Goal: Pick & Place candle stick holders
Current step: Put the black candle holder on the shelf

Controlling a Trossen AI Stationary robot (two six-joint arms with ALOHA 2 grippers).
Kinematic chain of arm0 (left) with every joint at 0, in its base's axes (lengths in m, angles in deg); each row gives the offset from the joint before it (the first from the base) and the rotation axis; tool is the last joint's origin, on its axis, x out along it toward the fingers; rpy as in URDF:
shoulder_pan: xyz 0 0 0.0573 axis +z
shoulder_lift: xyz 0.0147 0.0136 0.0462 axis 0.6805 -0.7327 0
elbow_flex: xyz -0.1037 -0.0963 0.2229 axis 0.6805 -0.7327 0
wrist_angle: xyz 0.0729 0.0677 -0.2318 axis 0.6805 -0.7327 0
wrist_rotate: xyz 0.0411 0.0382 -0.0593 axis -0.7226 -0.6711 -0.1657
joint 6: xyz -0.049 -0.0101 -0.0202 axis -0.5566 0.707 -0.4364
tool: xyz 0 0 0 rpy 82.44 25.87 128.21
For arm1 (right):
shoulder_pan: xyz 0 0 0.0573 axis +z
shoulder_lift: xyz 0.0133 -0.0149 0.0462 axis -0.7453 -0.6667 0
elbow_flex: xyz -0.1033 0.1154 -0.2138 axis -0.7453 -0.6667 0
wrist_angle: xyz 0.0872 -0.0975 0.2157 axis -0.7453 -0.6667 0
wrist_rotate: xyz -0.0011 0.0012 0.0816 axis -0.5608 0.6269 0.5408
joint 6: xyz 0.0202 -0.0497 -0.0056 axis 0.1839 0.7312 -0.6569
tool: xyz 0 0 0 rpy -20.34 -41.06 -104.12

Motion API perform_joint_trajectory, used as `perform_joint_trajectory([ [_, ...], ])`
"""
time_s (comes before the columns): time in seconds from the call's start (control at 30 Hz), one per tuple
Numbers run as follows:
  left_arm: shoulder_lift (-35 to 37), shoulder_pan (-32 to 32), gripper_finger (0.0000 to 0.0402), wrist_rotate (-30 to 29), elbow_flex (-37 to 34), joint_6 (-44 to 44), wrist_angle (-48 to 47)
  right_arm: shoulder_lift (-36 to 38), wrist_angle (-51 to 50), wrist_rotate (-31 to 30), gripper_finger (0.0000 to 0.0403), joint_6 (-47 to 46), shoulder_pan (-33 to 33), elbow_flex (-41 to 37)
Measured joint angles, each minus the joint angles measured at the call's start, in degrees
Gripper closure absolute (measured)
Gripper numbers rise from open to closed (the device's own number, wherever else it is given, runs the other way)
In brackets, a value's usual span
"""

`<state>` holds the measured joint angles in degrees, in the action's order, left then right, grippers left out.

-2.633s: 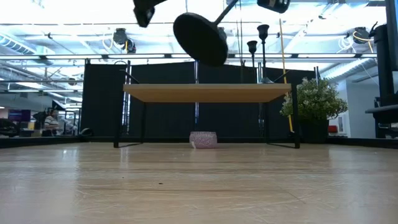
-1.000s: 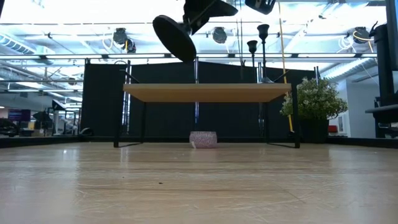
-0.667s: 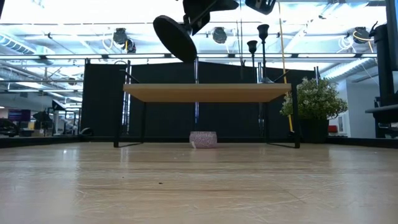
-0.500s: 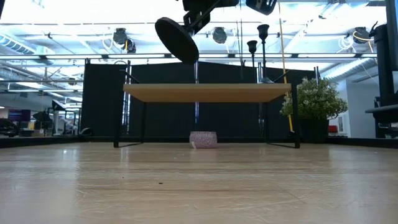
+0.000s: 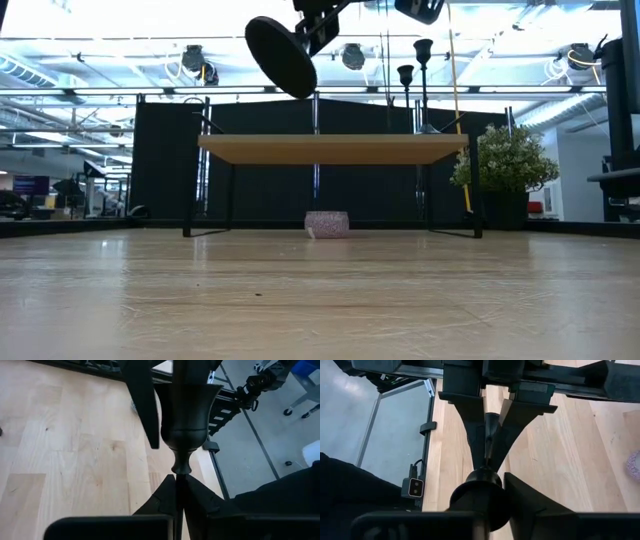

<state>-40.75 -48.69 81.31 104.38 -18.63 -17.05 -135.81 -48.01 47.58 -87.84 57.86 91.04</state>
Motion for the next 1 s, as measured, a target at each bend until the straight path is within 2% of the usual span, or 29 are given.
perform_joint_trajectory([
  [0.23, 0.0, -0.1, 0.0388, -1.4, 0.0, 0.4, -3.2, 0.0, -0.8, -0.1, 0.0271, -1.5, 0.0, 0.0],
  [0.43, 0.0, -1.1, 0.0388, -5.1, 0.0, 0.8, -6.6, 1.3, -2.0, 0.3, 0.0239, -2.0, -0.3, -0.1],
  [0.63, 0.0, -2.2, 0.0388, -13.2, -0.1, 0.2, -13.4, 5.3, -5.5, 0.3, 0.0244, -4.3, 0.1, 0.0],
  [0.73, 0.4, -2.1, 0.0388, -17.9, -0.2, 0.2, -13.7, 7.8, -8.7, -0.1, 0.0253, -5.1, 1.1, 0.0],
  [0.87, 1.8, -0.5, 0.0388, -23.3, -0.1, 1.7, -8.8, 10.8, -13.4, -4.7, 0.0275, -6.9, 3.8, -0.6],
  [1.0, 3.1, 2.2, 0.0388, -25.3, -0.1, 5.6, -1.6, 14.1, -13.1, -8.3, 0.032, -8.3, 6.6, -4.6],
])
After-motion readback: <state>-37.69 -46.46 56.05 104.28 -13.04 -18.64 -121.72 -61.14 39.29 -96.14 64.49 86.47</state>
